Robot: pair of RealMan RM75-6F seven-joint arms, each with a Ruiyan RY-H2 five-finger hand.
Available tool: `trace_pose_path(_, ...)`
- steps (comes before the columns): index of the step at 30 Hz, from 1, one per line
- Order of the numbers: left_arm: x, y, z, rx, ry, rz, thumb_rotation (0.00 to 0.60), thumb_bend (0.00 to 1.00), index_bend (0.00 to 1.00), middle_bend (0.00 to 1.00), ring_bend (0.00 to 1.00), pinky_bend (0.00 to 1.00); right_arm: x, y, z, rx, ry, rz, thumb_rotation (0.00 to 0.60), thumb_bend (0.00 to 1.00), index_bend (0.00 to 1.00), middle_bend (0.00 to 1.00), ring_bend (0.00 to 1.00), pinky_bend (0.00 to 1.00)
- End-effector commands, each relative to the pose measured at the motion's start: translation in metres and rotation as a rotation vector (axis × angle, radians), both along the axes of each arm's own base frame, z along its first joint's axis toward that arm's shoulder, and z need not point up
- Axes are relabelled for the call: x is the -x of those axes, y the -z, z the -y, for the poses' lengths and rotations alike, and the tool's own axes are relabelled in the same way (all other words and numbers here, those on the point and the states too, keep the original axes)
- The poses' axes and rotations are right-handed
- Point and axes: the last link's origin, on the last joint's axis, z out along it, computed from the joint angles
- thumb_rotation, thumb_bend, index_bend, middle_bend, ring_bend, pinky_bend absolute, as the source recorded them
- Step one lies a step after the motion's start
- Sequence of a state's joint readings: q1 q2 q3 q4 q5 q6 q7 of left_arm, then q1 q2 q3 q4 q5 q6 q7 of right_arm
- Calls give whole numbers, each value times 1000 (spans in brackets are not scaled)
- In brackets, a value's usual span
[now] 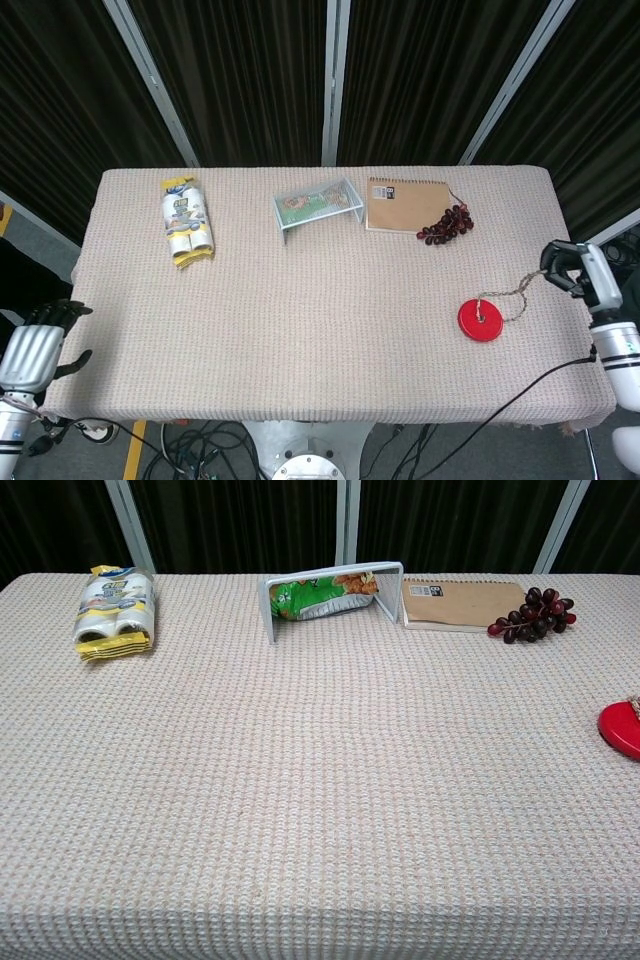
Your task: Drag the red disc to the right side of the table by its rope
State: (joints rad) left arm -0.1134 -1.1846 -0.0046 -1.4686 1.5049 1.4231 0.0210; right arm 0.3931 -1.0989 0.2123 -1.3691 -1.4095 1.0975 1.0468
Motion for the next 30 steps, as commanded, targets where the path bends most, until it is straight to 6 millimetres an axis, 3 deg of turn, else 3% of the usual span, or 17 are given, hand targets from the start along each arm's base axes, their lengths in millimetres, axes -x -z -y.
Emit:
trace_pose_path(1,1,-2,1,-4,-1,-1,600,215,278,215,144,203,-39,37,17,-75,-81,-108,600,972,991,793,732,958)
trace_pose_path(3,2,-5,1,-9,-4,0,600,215,279,215,143,203,-39,50,13,-140,-86,-211,600,789,891,726,606,862)
trace_pose_path(4,3,-5,1,-11,-6,1,600,215,278,215,143,203,-37,55,10,-183,-94,-258,600,599,753,634,454,701)
trace_pose_path(6,3,-7,1,-13,-5,4,600,215,278,215,144,203,-32,63,3,-299,-104,-371,600,243,342,330,126,277)
trace_pose_path(8,4,-7,1,-15,-2,6,600,215,279,215,144,203,-31,65,-1,-358,-108,-424,600,56,59,85,3,49)
trace_pose_path(9,4,-7,1,-16,-2,8,600,215,279,215,144,203,-31,66,-3,-369,-112,-448,600,13,6,25,0,5)
trace_pose_path(20,4,-6,1,-18,-1,6,600,214,279,215,144,203,-26,45,-25,-291,-109,-530,600,0,0,0,0,0)
trace_pose_path(23,2,-7,0,-24,7,7,600,214,278,215,143,203,-17,34,-42,-201,-99,-589,600,1,0,0,0,0)
trace_pose_path(30,-7,-10,-5,-46,36,8,600,215,279,215,143,203,21,33,-116,63,-43,-778,600,43,0,0,0,0)
